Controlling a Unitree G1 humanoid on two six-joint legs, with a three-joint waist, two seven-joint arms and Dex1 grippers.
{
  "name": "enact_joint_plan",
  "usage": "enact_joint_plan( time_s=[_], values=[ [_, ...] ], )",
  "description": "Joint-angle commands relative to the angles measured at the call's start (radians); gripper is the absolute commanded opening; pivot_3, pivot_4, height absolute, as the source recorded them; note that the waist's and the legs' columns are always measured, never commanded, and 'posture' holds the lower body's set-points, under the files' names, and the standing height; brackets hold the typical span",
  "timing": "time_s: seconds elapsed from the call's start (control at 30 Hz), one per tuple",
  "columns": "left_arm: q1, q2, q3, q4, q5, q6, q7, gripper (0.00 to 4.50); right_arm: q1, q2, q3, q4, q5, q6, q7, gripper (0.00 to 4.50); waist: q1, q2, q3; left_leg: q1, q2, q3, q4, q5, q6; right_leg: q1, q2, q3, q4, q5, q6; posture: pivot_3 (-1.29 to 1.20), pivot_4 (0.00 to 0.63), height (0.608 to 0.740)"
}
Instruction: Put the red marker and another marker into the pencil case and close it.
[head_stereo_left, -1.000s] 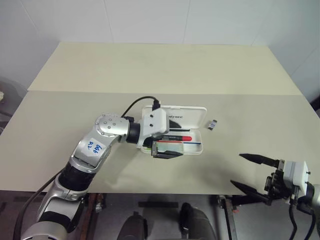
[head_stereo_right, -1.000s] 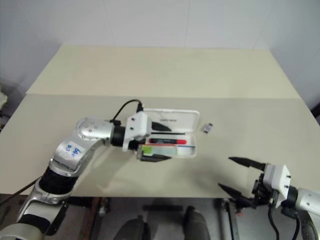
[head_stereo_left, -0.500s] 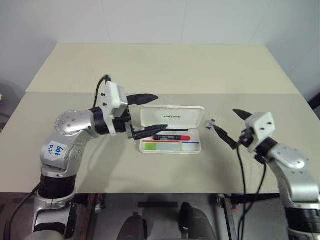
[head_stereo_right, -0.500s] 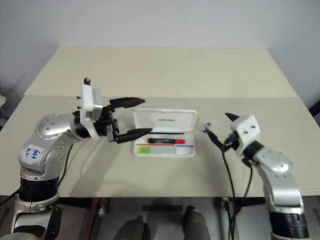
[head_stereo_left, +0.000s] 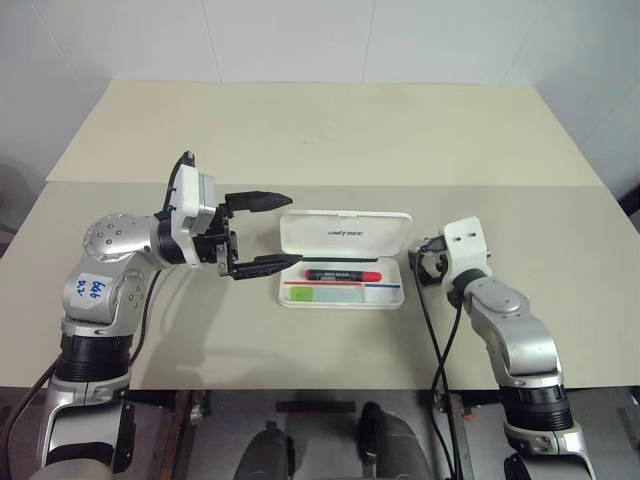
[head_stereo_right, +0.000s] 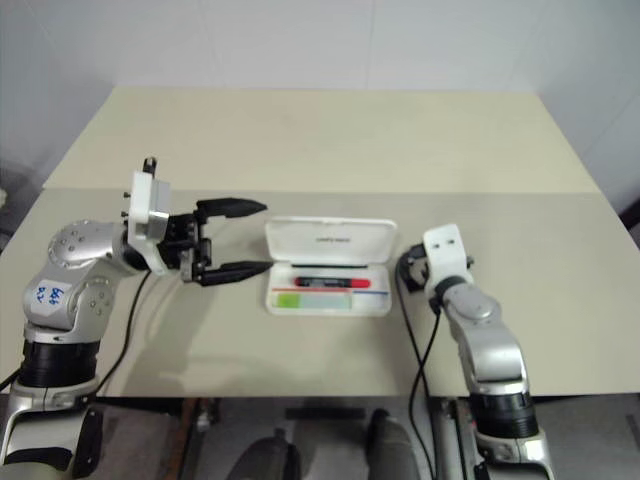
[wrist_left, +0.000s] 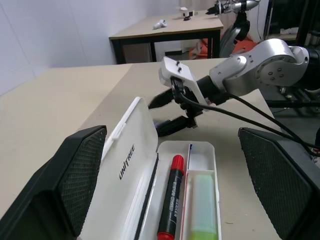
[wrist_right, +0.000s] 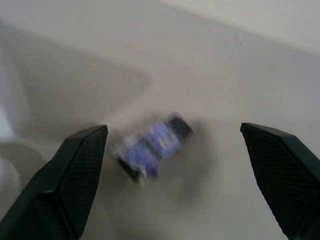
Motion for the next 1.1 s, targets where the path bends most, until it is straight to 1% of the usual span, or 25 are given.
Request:
enact_joint_plan(
  time_s=[0.03,0.27,0.4,0.53,0.6,0.7,0.77,0.97,1.1],
  values=[
    [-0.016,0.012,0.002,-0.005,-0.001,-0.031,-0.006,4.49,0.025,0.005,-0.001,-0.046,-0.024,0.081,-0.035,4.50,-0.005,0.000,0.000,0.000,0.000,0.000,0.000,0.000,0.000,0.000,0.000,0.000,0.000,0.000,0.000,0.00,0.150,0.740],
    [-0.012,0.012,0.001,-0.031,-0.037,-0.013,-0.015,4.49,-0.056,0.099,-0.052,0.039,-0.006,0.148,-0.115,4.50,-0.018,-0.001,-0.001,0.002,0.000,0.001,0.001,0.000,0.000,0.001,0.000,0.002,0.002,0.000,0.000,0.00,0.150,0.740],
    [0.014,0.073,0.067,-0.065,-0.122,0.057,-0.050,4.49,-0.116,0.150,-0.060,0.072,0.000,0.172,-0.139,4.50,-0.038,-0.002,-0.001,0.003,0.000,0.002,0.002,0.001,0.000,0.001,0.000,0.003,0.003,0.002,-0.002,0.00,0.150,0.740],
    [0.060,0.124,0.111,-0.078,-0.156,0.058,-0.080,4.49,-0.140,0.180,-0.077,0.089,0.013,0.175,-0.140,4.50,-0.045,-0.001,-0.001,0.003,0.001,0.002,0.001,0.001,-0.001,0.001,0.001,0.004,0.005,0.001,-0.002,0.00,0.150,0.740],
    [0.069,0.127,0.133,-0.083,-0.177,0.051,-0.081,4.49,-0.151,0.189,-0.083,0.098,0.017,0.155,-0.136,4.50,-0.044,-0.001,-0.001,0.004,0.001,0.002,0.001,0.002,-0.001,0.001,0.001,0.004,0.005,0.001,-0.003,0.00,0.150,0.740],
    [0.073,0.132,0.143,-0.084,-0.174,0.041,-0.071,4.49,-0.166,0.192,-0.083,0.114,0.027,0.148,-0.116,4.50,-0.044,-0.001,-0.001,0.004,0.001,0.002,0.001,0.002,-0.001,0.001,0.001,0.004,0.005,0.001,-0.003,0.00,0.150,0.740],
    [0.077,0.132,0.143,-0.086,-0.169,0.037,-0.067,4.49,-0.169,0.180,-0.062,0.137,0.027,0.111,-0.087,4.50,-0.044,-0.001,-0.001,0.004,0.001,0.002,0.001,0.002,-0.001,0.001,0.001,0.004,0.005,0.001,-0.003,0.00,0.150,0.740],
    [0.072,0.129,0.143,-0.081,-0.161,0.022,-0.060,4.49,-0.214,0.141,-0.016,0.287,-0.001,0.017,-0.058,4.50,-0.067,-0.001,-0.001,0.004,0.001,0.003,0.000,0.001,-0.001,0.001,0.001,0.004,0.004,0.001,-0.003,0.00,0.150,0.740],
    [0.076,0.129,0.142,-0.083,-0.160,0.014,-0.055,4.49,-0.222,0.109,0.008,0.349,-0.002,-0.007,-0.019,4.50,-0.068,-0.002,-0.001,0.004,0.002,0.003,0.000,0.002,-0.002,0.001,0.002,0.005,0.005,0.001,-0.003,0.00,0.150,0.740]
  ],
)
